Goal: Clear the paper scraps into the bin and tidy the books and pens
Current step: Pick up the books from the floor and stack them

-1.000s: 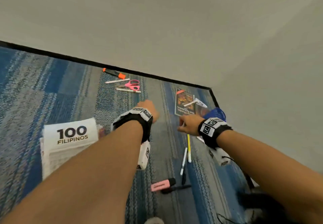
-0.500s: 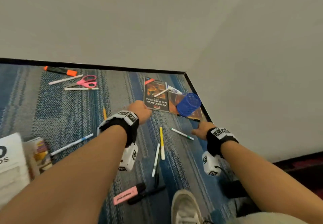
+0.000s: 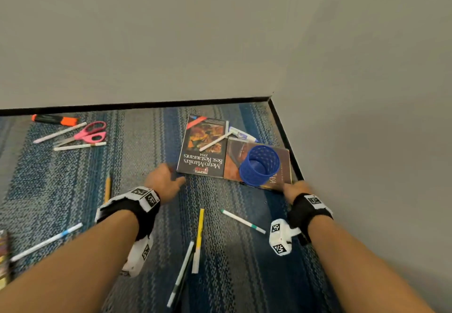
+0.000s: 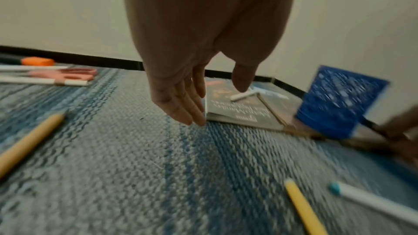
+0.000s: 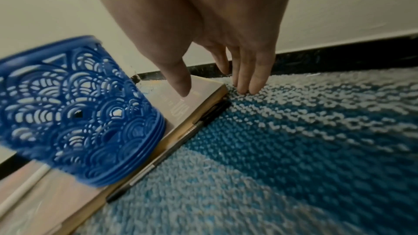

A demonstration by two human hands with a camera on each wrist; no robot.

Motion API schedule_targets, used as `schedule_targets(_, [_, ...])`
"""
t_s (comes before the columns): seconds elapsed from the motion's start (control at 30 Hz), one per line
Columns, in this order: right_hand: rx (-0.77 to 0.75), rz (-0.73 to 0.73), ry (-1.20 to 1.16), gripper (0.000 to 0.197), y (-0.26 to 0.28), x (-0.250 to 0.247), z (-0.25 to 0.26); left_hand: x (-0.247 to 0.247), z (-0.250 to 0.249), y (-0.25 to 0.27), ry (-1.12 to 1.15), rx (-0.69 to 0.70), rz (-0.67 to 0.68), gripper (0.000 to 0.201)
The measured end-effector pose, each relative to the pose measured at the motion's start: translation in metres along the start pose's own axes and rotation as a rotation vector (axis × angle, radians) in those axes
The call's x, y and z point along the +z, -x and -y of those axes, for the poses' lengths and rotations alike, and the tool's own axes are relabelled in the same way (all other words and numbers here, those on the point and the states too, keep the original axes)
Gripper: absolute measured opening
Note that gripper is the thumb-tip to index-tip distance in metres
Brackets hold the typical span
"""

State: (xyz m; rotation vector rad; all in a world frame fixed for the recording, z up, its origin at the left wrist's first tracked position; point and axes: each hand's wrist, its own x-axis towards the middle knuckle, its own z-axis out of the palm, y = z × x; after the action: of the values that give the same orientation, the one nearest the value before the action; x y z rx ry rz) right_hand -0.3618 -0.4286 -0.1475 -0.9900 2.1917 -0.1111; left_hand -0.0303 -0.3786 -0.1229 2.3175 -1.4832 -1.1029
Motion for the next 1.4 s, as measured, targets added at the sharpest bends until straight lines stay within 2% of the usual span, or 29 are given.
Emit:
schedule_targets(0.07, [0.017,0.018,-0.058,0.055,-0.006,0.0,0.005,-0.001,0.002,-0.006,0.06,-0.035,-0.045,0.048])
schedule_targets(0.17, [0.05,0.069,-0.102,0.076,-0.017,0.009,0.002,0.001,-0.003,-0.028,0.142,-0.057,-0.073,0.055])
schedule_targets(0.27, [0.096,0.085,-0.231,0.086,-0.036,0.02,-0.004,0.01,-0.012,-0.055,0.064,-0.14,-0.043,0.07])
schedule_targets(0.33, [0.113,0.083,-0.311,0.07,-0.046,0.021,-0.005,0.016,-0.017,-0.068,-0.024,-0.196,-0.039,0.084])
schedule_targets(0.4, [0.108,0.093,-0.396,0.04,-0.046,0.019,-0.006,0.021,-0.018,-0.077,-0.048,-0.264,-0.036,0.09])
schedule_targets(0.47, [0.128,0.156,-0.557,0.012,-0.04,0.015,-0.004,0.025,-0.015,-0.083,-0.033,-0.249,-0.005,0.073])
schedule_targets(0.57, [0.143,0.237,-0.676,0.016,-0.024,0.004,0.001,0.028,-0.011,-0.083,0.082,-0.16,0.055,0.05])
schedule_targets(0.63, [0.099,0.218,-0.709,0.014,-0.01,-0.004,0.011,0.024,-0.01,-0.081,0.239,-0.098,0.039,0.038])
schedule_targets(0.7, [-0.029,0.148,-0.739,0.008,0.008,-0.013,0.024,0.013,-0.011,-0.081,0.333,-0.054,-0.065,0.033])
schedule_targets(0.77, [-0.226,0.04,-0.764,0.028,0.028,-0.026,0.039,-0.011,-0.012,-0.076,0.446,-0.001,-0.203,0.028])
schedule_targets(0.83, [-0.421,-0.066,-0.746,0.016,0.053,-0.042,0.059,-0.041,-0.013,-0.071,0.622,0.062,-0.324,0.025])
schedule_targets(0.9, [-0.598,-0.182,-0.666,0.017,0.079,-0.057,0.08,-0.071,-0.017,-0.063,0.773,0.131,-0.407,0.018])
schedule_targets(1.03, [-0.952,-0.223,-0.502,0.013,0.148,-0.078,0.129,-0.129,-0.027,-0.035,0.736,0.254,-0.461,0.012])
schedule_targets(1.1, [-1.088,-0.164,-0.327,0.021,0.183,-0.079,0.153,-0.156,-0.027,-0.014,0.72,0.346,-0.386,0.008])
schedule_targets(1.17, [-1.176,-0.016,-0.179,0.024,0.217,-0.07,0.176,-0.182,-0.019,0.01,0.691,0.414,-0.298,0.009])
schedule_targets(1.27, [-1.3,0.036,0.122,0.035,0.249,-0.041,0.208,-0.217,0.004,0.046,0.622,0.494,-0.223,0.013])
schedule_targets(1.33, [-1.364,0.134,0.157,0.041,0.269,-0.011,0.226,-0.232,0.024,0.07,0.608,0.513,-0.19,0.012])
schedule_targets(1.4, [-1.391,0.3,0.053,0.036,0.288,0.024,0.235,-0.243,0.046,0.089,0.603,0.497,-0.196,0.014])
